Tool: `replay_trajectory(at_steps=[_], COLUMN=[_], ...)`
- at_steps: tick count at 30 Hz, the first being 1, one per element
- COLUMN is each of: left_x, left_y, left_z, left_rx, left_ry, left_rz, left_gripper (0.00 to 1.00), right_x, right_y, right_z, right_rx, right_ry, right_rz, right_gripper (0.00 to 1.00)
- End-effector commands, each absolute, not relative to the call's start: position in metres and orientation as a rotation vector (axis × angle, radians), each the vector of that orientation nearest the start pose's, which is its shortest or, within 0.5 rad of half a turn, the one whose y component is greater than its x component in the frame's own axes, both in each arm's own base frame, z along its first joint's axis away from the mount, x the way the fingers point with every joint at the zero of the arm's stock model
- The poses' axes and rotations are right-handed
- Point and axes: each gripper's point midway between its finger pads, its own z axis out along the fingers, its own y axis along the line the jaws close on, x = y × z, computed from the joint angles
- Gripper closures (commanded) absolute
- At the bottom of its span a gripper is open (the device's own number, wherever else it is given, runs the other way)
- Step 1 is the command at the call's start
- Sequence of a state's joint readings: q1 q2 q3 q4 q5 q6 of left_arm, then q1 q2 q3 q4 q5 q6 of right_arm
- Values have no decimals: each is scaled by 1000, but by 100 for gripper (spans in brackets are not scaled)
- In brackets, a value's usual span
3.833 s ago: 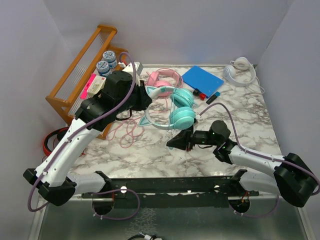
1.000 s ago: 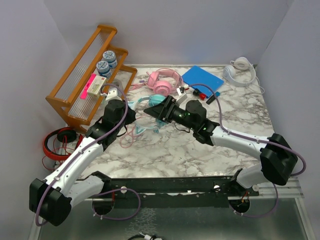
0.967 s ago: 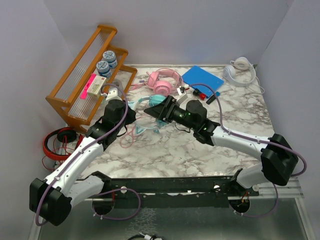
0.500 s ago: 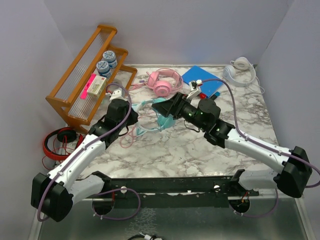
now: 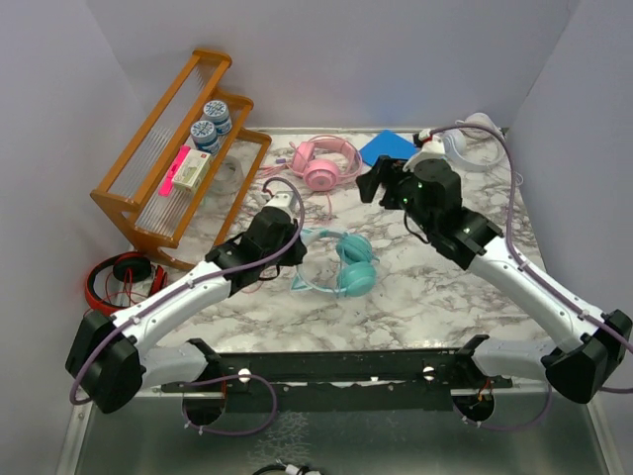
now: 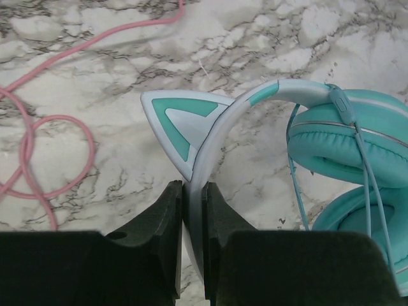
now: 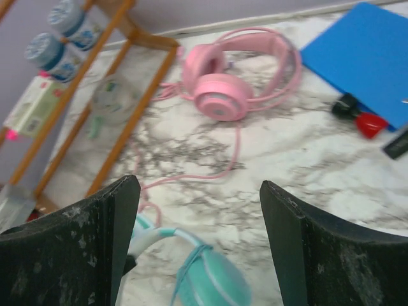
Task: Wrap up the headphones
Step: Wrap the headphones cable around the headphones, then place the headphones at the center of the board.
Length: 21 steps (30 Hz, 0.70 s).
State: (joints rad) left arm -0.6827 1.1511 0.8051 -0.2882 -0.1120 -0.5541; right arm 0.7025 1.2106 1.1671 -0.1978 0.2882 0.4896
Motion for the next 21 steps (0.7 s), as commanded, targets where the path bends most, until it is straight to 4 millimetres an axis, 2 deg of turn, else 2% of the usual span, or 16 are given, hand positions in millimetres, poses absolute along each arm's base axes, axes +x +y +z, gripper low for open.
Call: replay_trajectory(at_steps=[1, 5, 10, 14, 17, 19, 21], left_x=[269, 265, 254, 252, 259, 263, 268], left_y=[-259, -289, -341, -390, -429, -452, -473], left_z=[179, 176, 166, 154, 146, 137, 120], left_rx=[158, 218, 339, 451, 498, 529, 563], left_ry=[2184, 2199, 2194, 2194, 2192, 2197, 2210], left_rz=[-653, -687, -726, -747, -783, -808, -807], left_gripper=[100, 100, 100, 100, 100, 100, 100], right_x=[333, 333, 321, 307, 296, 290, 284], right_y=[185, 153, 121, 96, 82, 76, 70], right_z=[294, 288, 288, 300, 314, 323, 331], right_rx=[37, 112, 153, 209, 236, 236, 241], right_ry=[1930, 1935, 1900, 1838, 1782, 1748, 1723], right_rz=[435, 361, 232, 163, 151, 147, 138], right_gripper=[15, 15, 16, 16, 16, 16, 16])
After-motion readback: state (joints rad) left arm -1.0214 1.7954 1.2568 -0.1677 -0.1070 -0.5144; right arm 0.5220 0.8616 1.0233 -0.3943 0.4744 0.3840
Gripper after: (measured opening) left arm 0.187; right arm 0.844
